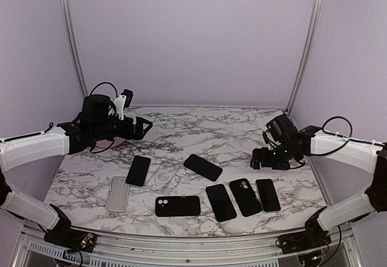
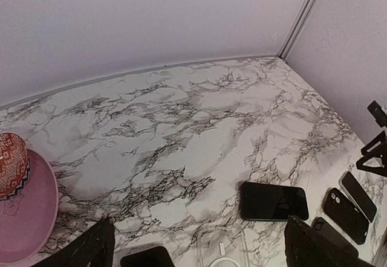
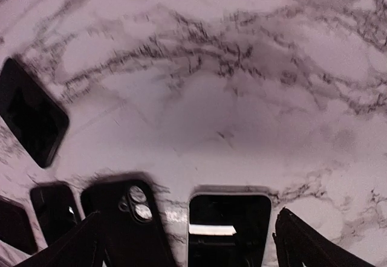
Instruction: Put the phone into the phone case
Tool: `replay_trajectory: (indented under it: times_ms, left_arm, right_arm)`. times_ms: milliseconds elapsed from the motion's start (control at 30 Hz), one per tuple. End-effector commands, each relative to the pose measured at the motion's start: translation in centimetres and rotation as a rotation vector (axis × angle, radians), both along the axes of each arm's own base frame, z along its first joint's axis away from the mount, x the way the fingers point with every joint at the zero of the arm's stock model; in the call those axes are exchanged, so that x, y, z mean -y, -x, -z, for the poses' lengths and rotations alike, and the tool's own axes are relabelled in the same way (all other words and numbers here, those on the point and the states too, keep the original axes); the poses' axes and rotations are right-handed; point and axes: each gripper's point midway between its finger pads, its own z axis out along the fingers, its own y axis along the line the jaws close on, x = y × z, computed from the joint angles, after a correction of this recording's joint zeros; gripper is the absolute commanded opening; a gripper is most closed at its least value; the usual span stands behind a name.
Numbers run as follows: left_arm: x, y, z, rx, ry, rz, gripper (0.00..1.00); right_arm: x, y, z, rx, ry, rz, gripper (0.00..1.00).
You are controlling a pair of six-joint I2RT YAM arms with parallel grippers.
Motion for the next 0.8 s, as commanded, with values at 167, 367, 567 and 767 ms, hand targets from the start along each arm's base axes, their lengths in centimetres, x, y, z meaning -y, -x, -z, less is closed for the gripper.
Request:
replay_trajectory:
  times_ms: [167,367,567,767]
  left_arm:
    - [1.0,1.6,2.0,-0.123,0.018,0.068,0.99]
    - [1.0,1.7,2.0,-0.122,0.014,0.073,0.99]
    - [1.1,1.7,2.4,-0.131,0.006,0.077,0.99]
    - [0.9,1.6,2.5,-0.124,-0.014,0.071,0.99]
  right_arm:
    - [3.1,9.8,8.2,-0.452,0.153,0.041,0.92]
    - [2.8,9.5,9.6,-0.476,0.179,0.025,0.91]
    - [2.3,8.9,10.0,-0.482,0.202,-0.002,0.84]
    - [2.1,9.4,11.0,-0.511,0.212,-0.017,0.76]
